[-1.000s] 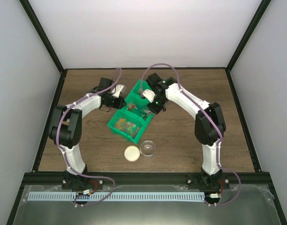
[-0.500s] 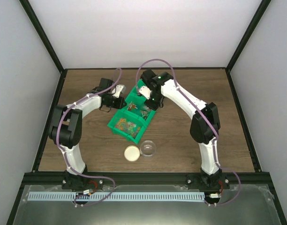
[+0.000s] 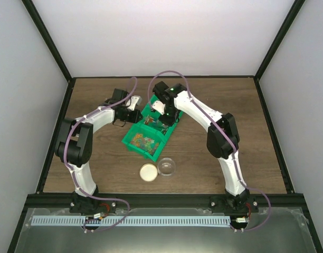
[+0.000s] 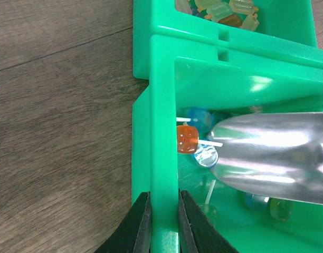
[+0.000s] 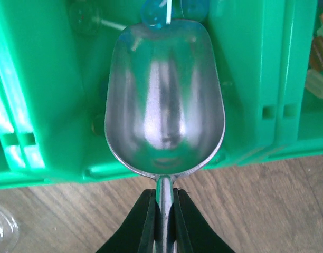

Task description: Pack the candies

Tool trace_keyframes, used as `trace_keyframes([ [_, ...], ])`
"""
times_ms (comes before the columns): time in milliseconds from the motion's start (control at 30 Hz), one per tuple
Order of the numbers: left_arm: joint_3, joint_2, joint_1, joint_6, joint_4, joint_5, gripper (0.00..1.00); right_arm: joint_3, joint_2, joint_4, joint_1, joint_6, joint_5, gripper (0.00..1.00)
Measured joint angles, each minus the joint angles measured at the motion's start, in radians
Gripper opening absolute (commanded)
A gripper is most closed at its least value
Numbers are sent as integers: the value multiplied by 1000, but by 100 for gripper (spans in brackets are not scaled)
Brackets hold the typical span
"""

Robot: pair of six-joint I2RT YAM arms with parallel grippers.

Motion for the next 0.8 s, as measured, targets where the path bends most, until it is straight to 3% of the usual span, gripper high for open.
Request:
trace_keyframes([
  [533,-14,-1,0,-6,26,5,4,113,103,47,-6,24,-79,1],
  [800,-16,-2,2,-6,30,3,4,-241,-58,355,-58,39,-187,1],
])
